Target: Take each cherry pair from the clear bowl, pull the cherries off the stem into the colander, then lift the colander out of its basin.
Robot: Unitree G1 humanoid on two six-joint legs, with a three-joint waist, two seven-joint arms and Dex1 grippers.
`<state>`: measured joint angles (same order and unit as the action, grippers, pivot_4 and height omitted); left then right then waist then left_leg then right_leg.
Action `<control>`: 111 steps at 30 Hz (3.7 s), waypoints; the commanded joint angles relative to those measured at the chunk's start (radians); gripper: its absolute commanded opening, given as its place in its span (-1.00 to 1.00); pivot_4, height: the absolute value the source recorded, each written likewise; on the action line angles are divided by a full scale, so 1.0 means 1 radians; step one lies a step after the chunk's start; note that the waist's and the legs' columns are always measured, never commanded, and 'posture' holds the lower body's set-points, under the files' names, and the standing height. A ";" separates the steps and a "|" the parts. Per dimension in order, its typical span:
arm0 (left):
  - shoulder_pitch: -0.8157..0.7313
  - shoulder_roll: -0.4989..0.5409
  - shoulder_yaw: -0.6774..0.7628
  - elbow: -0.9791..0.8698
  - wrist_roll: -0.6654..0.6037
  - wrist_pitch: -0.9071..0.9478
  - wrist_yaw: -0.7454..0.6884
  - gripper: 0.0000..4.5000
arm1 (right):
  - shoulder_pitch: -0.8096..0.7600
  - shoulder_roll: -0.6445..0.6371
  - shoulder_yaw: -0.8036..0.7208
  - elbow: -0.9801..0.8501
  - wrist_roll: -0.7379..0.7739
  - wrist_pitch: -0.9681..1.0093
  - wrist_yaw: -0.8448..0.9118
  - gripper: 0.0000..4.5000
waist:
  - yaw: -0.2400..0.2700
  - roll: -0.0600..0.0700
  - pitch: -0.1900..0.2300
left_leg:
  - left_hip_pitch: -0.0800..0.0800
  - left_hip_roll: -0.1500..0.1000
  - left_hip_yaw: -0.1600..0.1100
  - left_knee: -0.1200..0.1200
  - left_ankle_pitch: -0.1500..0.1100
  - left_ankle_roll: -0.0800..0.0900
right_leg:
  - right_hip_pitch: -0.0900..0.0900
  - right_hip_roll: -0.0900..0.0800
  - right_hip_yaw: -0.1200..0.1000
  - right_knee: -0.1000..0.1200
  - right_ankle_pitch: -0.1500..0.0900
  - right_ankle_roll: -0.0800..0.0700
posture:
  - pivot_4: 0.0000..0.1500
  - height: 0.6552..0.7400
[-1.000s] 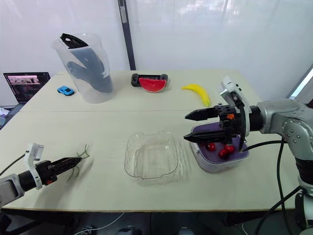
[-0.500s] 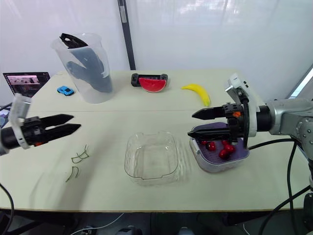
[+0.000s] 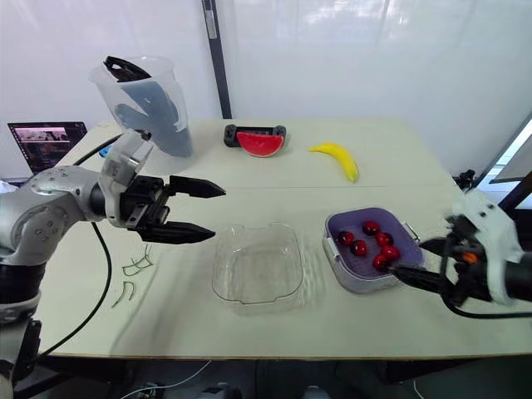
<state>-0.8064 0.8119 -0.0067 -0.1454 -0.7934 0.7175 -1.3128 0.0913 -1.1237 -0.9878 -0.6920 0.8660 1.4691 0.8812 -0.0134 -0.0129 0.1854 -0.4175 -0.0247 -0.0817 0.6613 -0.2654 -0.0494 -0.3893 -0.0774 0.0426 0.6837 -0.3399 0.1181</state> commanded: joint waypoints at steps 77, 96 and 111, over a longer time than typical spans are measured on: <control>0.242 -0.056 0.094 -0.050 0.158 -0.178 0.219 1.00 | -0.882 -0.086 1.102 0.243 0.714 0.088 -1.009 -0.90 | -0.023 -0.003 0.001 | -0.003 0.002 -0.002 0.001 -0.001 0.001 | -0.005 -0.001 0.001 0.001 0.000 0.000 | 1.00 1.00; 0.167 -0.091 0.050 0.015 0.184 -0.195 0.185 1.00 | -0.662 -0.189 0.878 0.032 0.411 -0.060 -0.682 -0.90 | -0.025 -0.003 0.001 | -0.003 0.002 -0.002 0.001 -0.001 0.001 | -0.005 -0.001 0.001 0.001 0.000 0.000 | 1.00 1.00; 0.154 -0.115 0.048 0.027 0.182 -0.179 0.178 1.00 | -0.651 -0.330 0.705 0.061 0.392 -0.091 -0.382 -0.90 | -0.018 -0.003 0.001 | -0.003 0.002 -0.002 0.001 -0.001 0.001 | -0.004 -0.001 0.001 0.001 0.000 0.000 | 1.00 1.00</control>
<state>-0.6405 0.6925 0.0217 -0.0946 -0.6015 0.5409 -1.1306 -0.5548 -1.4336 -0.2269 -0.6322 1.2604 1.3893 0.4792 -0.0315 -0.0156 0.1867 -0.4207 -0.0224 -0.0834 0.6625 -0.2661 -0.0481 -0.3939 -0.0786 0.0433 0.6844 -0.3399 0.1182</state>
